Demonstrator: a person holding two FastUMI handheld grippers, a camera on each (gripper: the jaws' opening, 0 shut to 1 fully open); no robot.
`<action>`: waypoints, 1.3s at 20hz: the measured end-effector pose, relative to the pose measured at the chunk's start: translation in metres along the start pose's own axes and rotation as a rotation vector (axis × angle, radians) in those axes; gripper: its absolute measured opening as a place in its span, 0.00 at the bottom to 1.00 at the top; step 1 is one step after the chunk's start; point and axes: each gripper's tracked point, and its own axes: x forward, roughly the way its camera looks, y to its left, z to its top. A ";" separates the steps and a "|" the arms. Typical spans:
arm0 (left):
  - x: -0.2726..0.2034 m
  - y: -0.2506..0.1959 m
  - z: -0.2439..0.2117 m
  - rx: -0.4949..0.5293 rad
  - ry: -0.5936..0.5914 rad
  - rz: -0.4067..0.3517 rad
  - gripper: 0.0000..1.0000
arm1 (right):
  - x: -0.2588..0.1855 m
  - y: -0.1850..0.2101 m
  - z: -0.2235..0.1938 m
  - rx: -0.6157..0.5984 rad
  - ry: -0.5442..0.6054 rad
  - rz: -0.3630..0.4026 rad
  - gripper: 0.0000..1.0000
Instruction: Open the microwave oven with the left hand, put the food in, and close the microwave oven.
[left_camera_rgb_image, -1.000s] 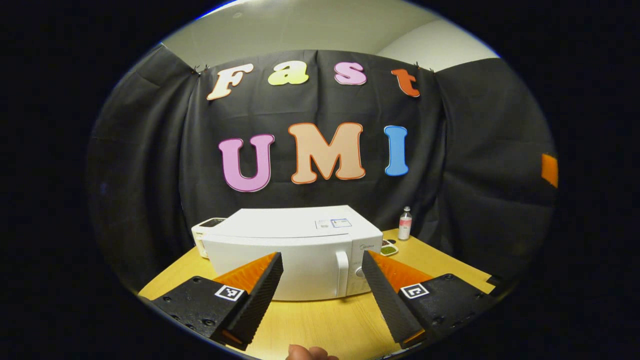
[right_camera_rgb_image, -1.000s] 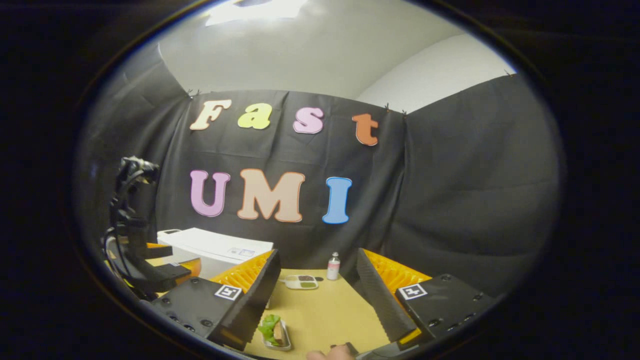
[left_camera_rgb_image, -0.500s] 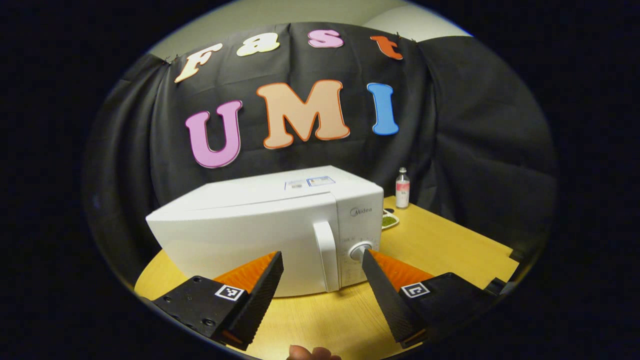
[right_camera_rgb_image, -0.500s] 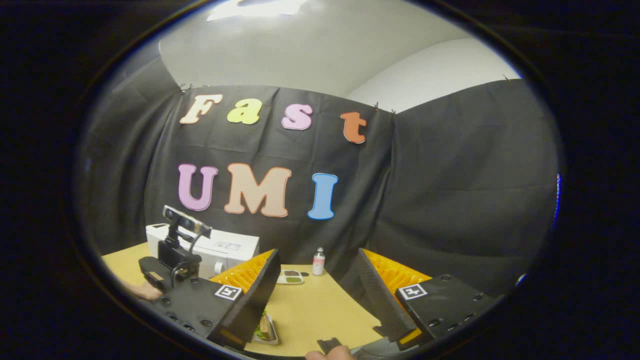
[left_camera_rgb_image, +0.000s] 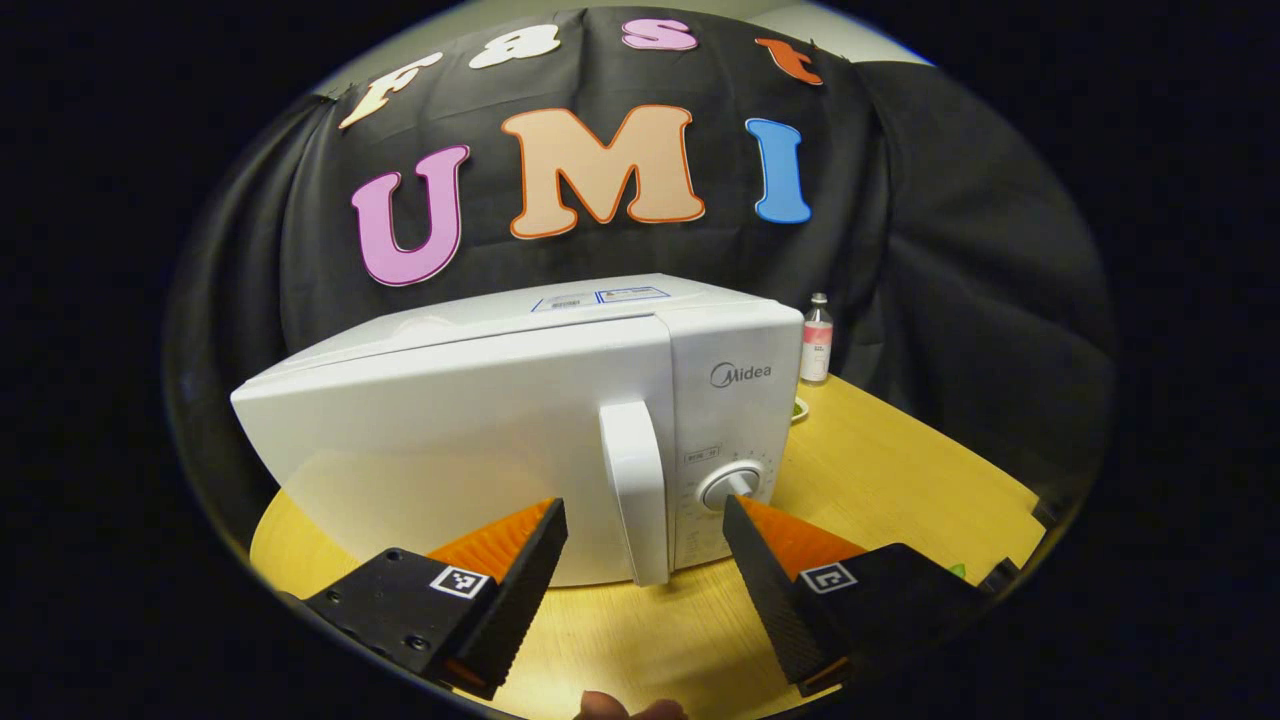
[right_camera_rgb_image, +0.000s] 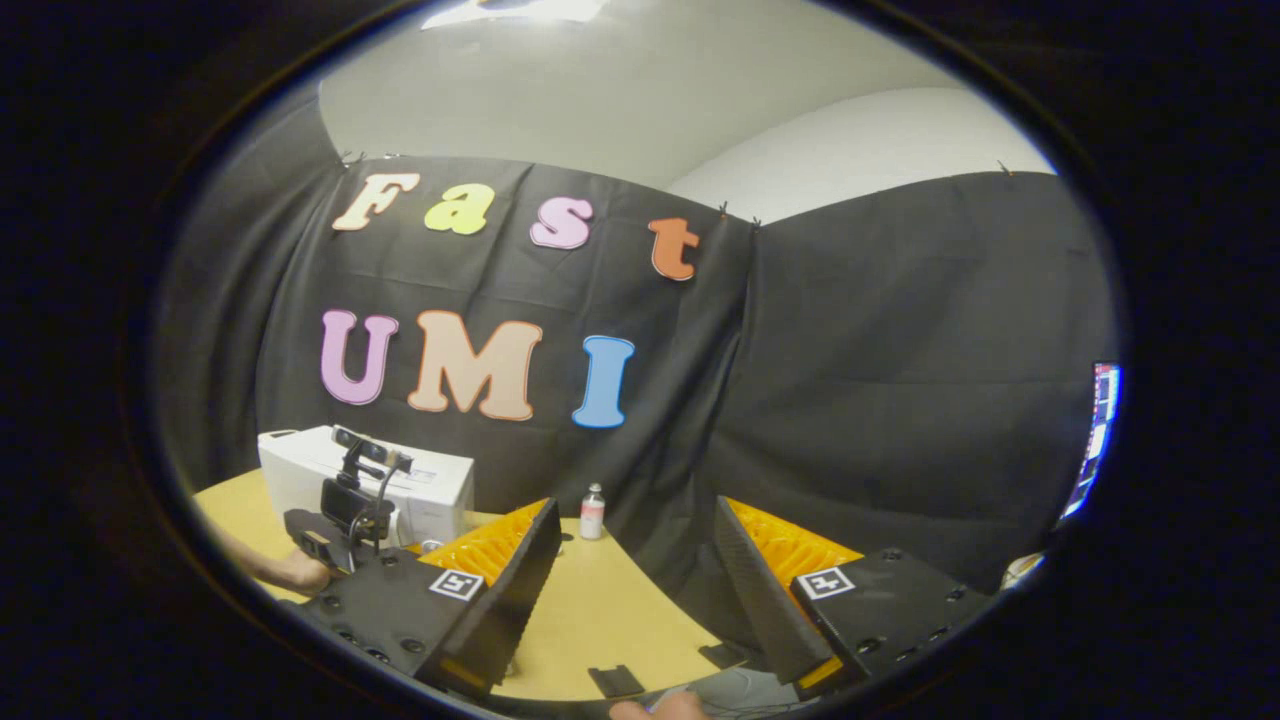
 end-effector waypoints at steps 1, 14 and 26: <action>0.002 0.000 0.000 -0.005 0.002 0.004 0.97 | 0.002 -0.001 -0.002 -0.001 0.001 -0.002 0.96; 0.013 -0.002 -0.005 -0.028 -0.006 0.020 0.17 | 0.002 -0.003 -0.005 -0.029 -0.008 0.007 0.97; 0.011 -0.002 -0.005 -0.051 0.024 0.000 0.02 | 0.000 -0.001 -0.002 0.006 -0.028 0.030 0.97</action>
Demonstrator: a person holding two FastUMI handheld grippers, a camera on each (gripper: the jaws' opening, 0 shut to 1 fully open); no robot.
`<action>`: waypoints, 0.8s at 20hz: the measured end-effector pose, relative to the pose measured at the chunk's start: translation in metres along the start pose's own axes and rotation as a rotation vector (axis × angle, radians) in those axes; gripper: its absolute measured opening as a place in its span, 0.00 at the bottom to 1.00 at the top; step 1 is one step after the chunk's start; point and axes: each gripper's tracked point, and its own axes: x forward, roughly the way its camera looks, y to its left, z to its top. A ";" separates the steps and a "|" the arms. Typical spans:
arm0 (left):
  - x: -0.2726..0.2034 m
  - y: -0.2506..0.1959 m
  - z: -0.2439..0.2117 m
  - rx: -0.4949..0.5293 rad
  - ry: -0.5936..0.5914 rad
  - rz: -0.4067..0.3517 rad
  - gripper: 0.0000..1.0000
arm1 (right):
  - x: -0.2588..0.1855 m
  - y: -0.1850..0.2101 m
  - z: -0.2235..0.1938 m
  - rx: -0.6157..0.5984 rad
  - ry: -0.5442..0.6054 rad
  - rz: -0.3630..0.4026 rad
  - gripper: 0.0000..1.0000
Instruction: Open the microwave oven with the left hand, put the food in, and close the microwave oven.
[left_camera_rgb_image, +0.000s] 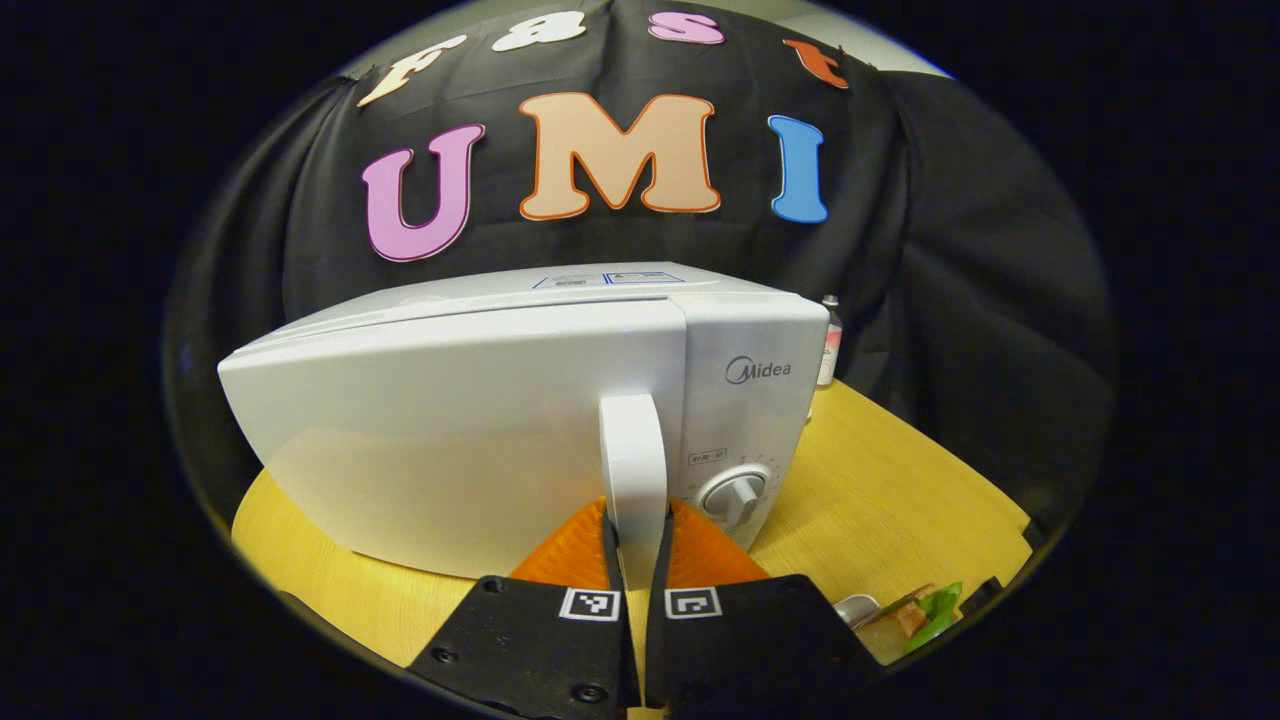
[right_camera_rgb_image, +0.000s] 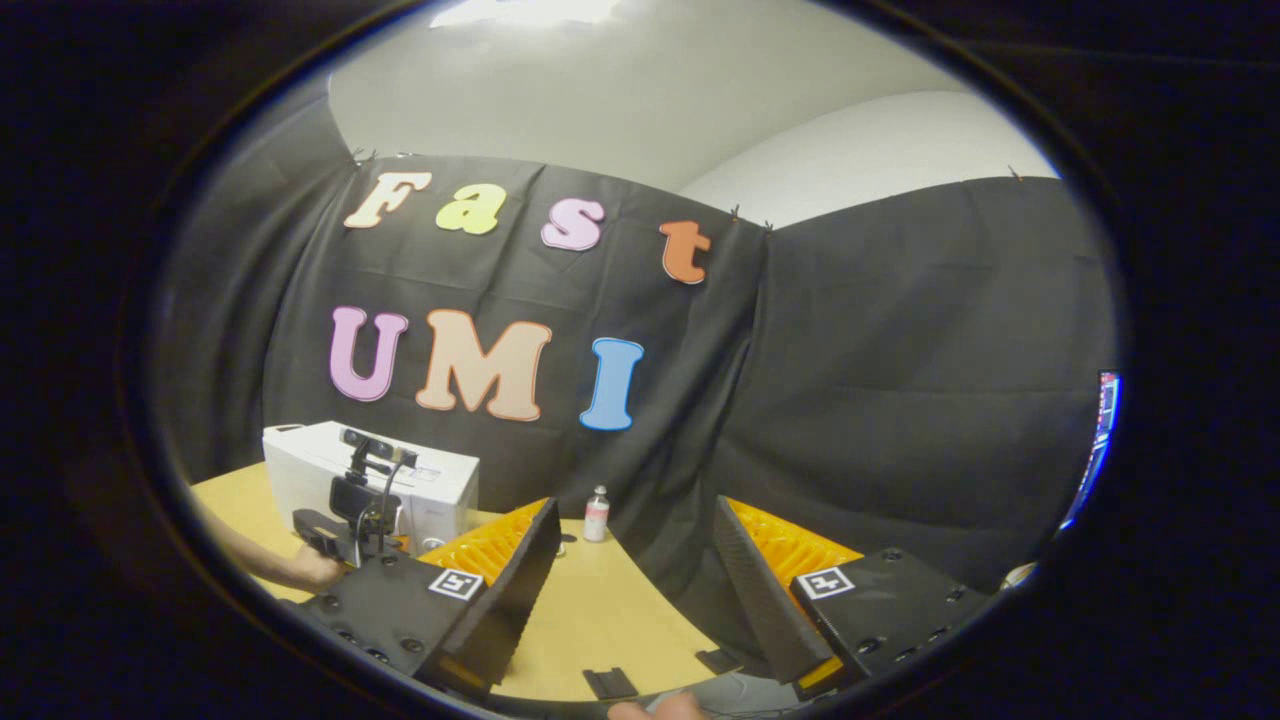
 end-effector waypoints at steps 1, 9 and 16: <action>0.000 0.001 0.000 0.003 0.005 0.002 0.02 | 0.001 0.000 0.000 0.002 -0.003 -0.001 0.97; -0.004 0.001 -0.002 0.017 0.049 -0.031 0.02 | 0.002 -0.001 0.000 0.013 -0.007 -0.007 0.97; -0.095 0.009 -0.038 0.021 0.014 -0.090 0.02 | 0.001 0.002 -0.002 0.051 0.018 0.015 0.97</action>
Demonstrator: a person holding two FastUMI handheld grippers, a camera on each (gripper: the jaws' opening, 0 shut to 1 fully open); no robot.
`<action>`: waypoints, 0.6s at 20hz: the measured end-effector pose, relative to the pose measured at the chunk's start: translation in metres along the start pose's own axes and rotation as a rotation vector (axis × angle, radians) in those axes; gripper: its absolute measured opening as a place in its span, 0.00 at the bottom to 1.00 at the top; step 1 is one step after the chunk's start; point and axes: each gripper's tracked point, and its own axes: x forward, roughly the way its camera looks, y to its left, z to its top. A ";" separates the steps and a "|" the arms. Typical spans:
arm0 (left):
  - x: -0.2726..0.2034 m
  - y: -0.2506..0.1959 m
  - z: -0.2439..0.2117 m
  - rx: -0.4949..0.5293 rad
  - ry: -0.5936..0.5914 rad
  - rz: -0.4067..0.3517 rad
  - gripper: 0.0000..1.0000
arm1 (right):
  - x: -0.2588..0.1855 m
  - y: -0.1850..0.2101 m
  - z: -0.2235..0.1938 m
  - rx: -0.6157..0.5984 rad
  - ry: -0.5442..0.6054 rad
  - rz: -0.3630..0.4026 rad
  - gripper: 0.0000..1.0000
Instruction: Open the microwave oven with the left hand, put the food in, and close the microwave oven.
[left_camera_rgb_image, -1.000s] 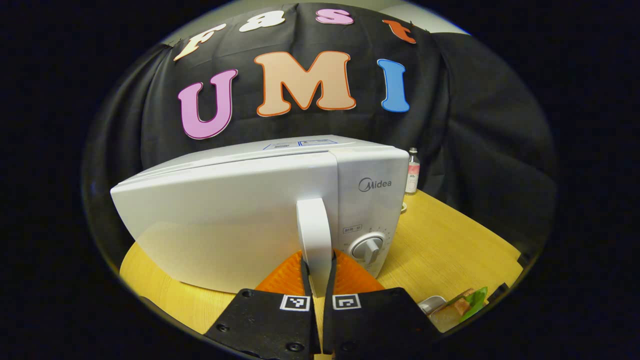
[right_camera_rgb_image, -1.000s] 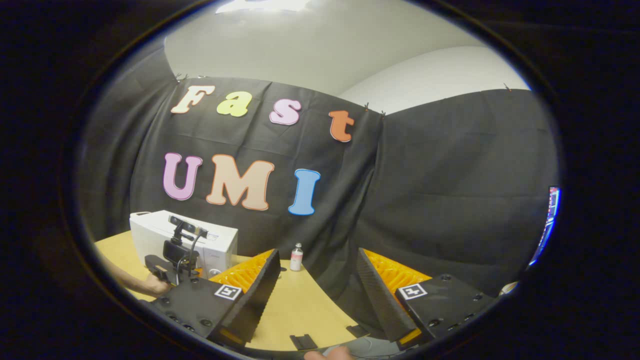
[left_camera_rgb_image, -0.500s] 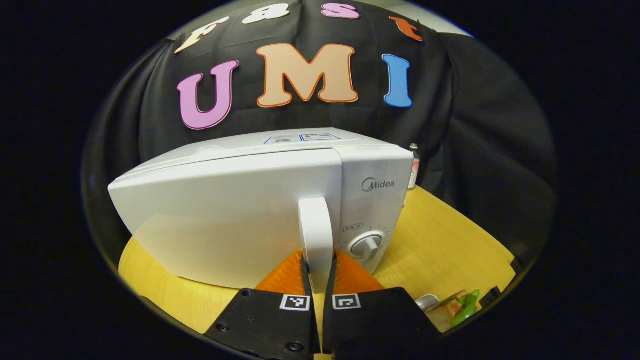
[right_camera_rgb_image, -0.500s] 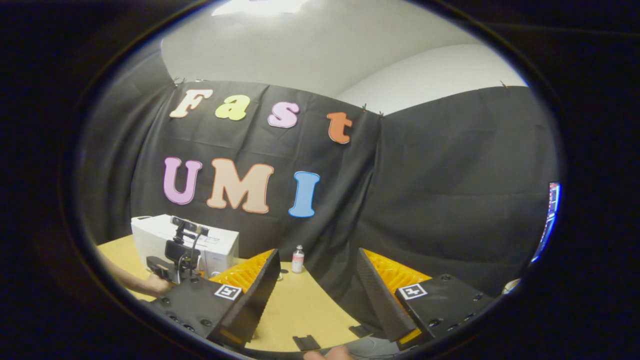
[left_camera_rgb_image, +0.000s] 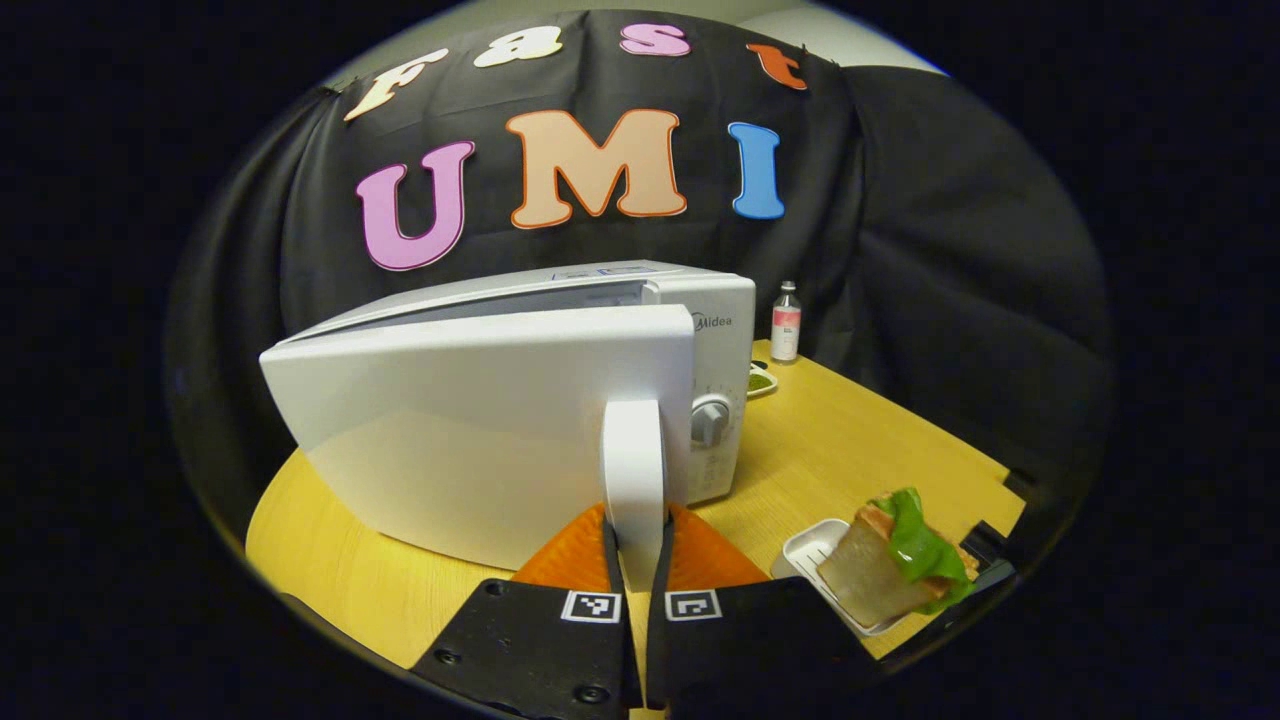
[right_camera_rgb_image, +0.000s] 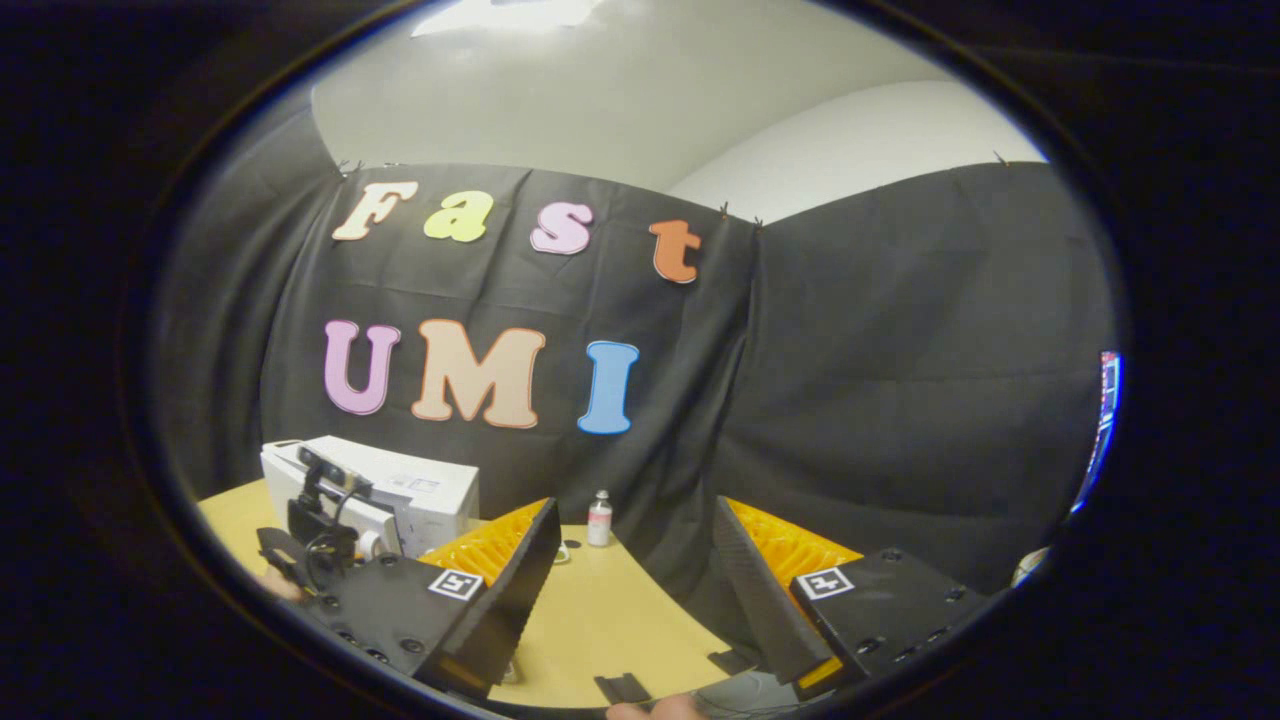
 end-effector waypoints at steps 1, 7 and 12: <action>-0.013 0.003 -0.007 -0.017 0.010 -0.013 0.02 | -0.001 0.001 0.001 0.000 0.005 0.013 0.97; -0.083 0.031 -0.035 -0.023 0.036 0.015 0.02 | -0.003 0.004 -0.008 -0.022 0.004 0.099 0.97; -0.120 0.057 -0.050 -0.021 0.062 0.046 0.02 | -0.009 0.010 -0.009 -0.017 0.012 0.174 0.97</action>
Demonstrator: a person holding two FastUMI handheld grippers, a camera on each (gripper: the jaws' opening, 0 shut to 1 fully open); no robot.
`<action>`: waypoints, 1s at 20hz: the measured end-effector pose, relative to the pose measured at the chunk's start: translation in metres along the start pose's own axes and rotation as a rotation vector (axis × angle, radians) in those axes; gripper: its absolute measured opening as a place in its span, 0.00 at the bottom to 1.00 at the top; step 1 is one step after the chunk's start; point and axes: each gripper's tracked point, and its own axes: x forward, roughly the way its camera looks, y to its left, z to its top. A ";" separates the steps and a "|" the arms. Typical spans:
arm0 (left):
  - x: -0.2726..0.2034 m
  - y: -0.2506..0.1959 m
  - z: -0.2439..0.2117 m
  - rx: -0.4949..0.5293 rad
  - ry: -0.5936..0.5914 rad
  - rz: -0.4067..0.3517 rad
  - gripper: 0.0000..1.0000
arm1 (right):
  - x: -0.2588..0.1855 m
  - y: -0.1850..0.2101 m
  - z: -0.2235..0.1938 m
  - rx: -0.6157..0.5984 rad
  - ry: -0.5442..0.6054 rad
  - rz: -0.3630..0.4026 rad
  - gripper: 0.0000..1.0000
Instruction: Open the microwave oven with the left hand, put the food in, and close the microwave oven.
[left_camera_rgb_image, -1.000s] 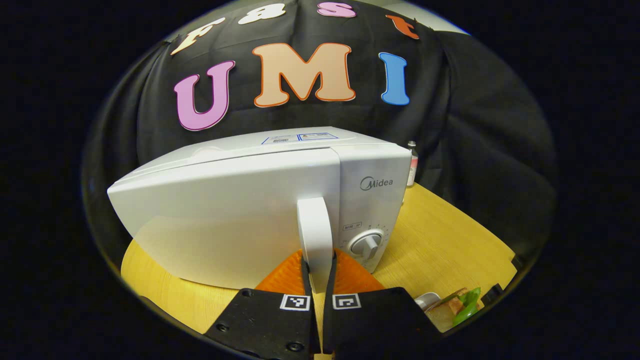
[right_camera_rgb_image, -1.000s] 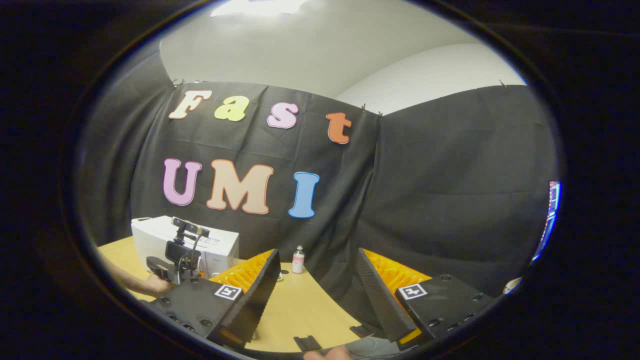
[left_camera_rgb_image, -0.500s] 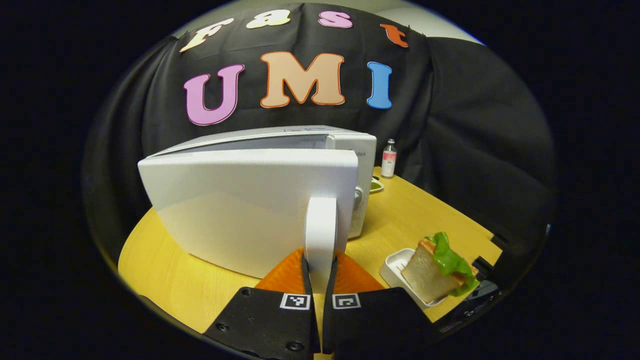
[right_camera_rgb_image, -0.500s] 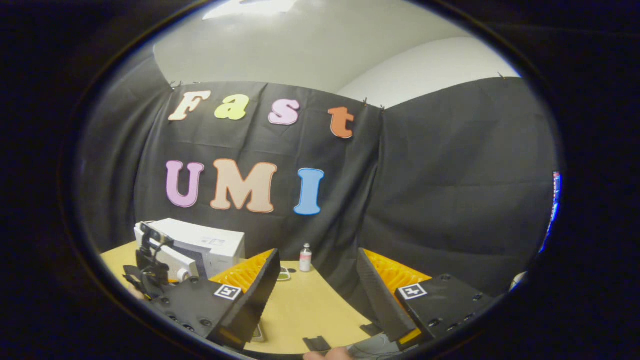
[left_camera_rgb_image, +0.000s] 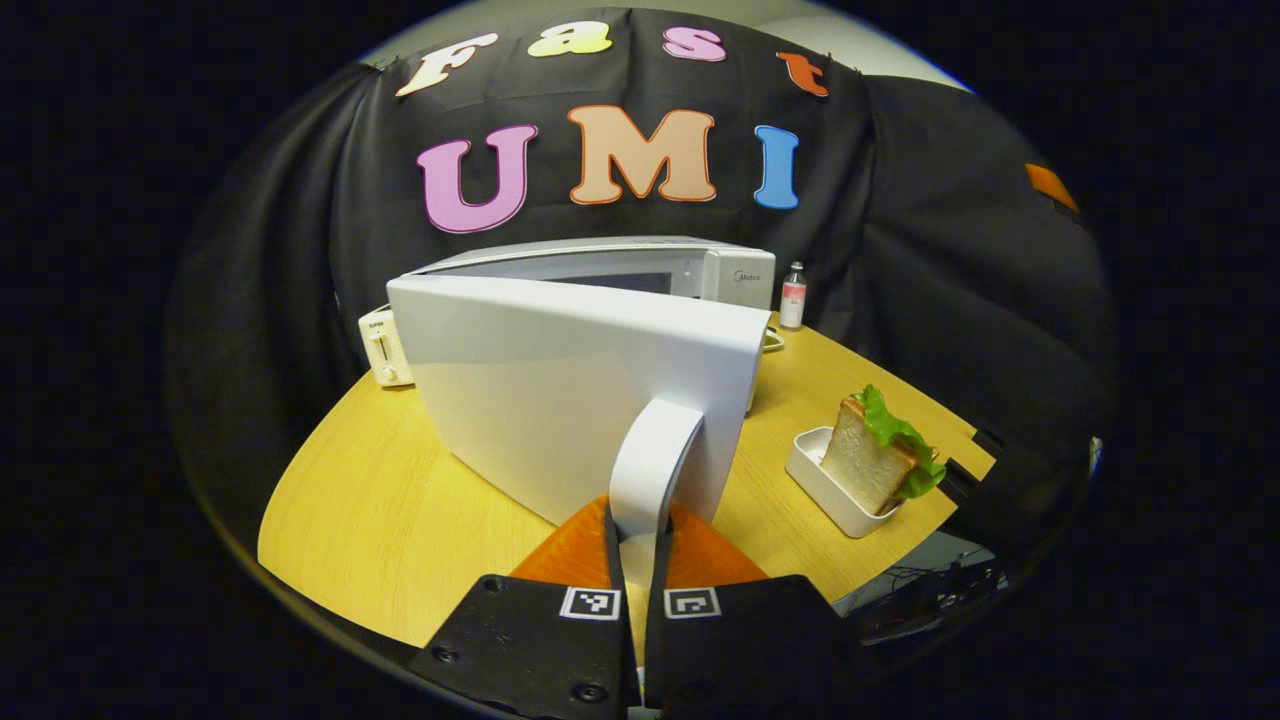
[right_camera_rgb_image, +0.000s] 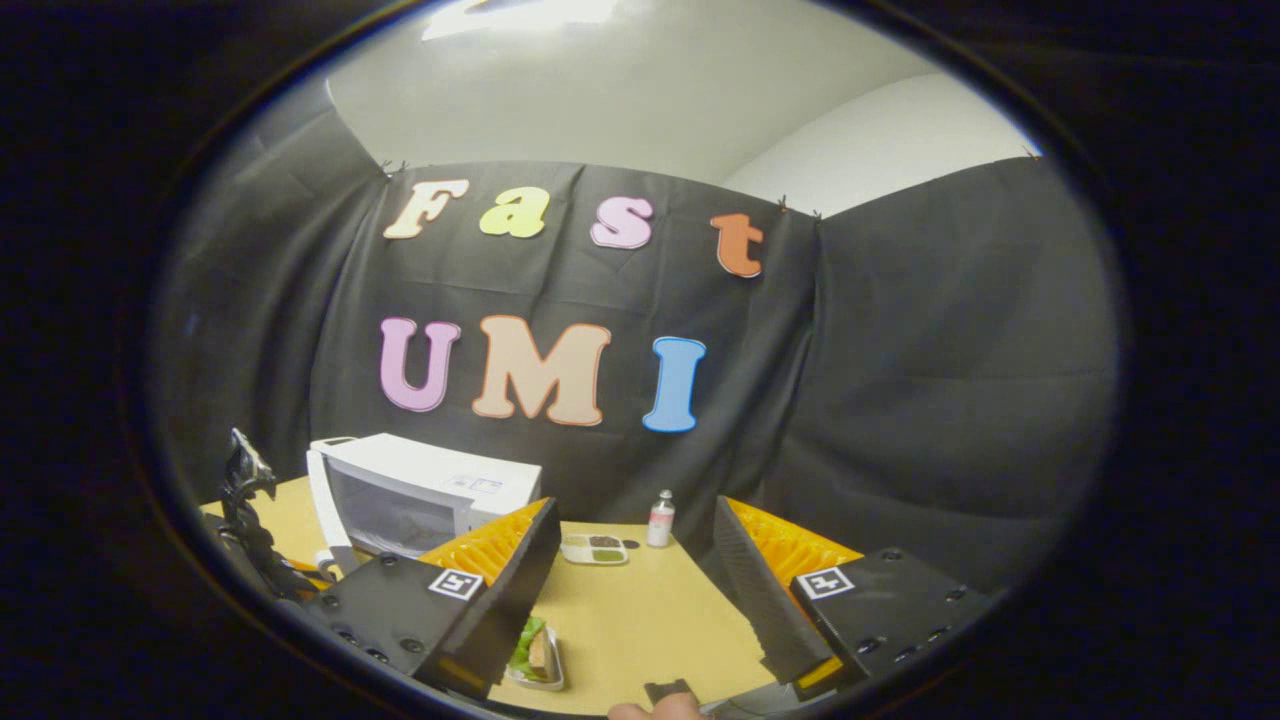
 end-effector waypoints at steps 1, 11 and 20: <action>-0.005 0.007 -0.002 0.005 0.000 0.012 0.02 | 0.000 0.001 -0.001 -0.001 0.003 0.013 0.97; -0.054 0.078 -0.028 -0.044 -0.001 0.163 0.01 | -0.007 0.011 -0.007 -0.025 0.030 0.115 0.97; -0.074 0.124 -0.034 -0.098 -0.053 0.250 0.00 | -0.014 0.026 -0.033 -0.049 0.072 0.167 0.97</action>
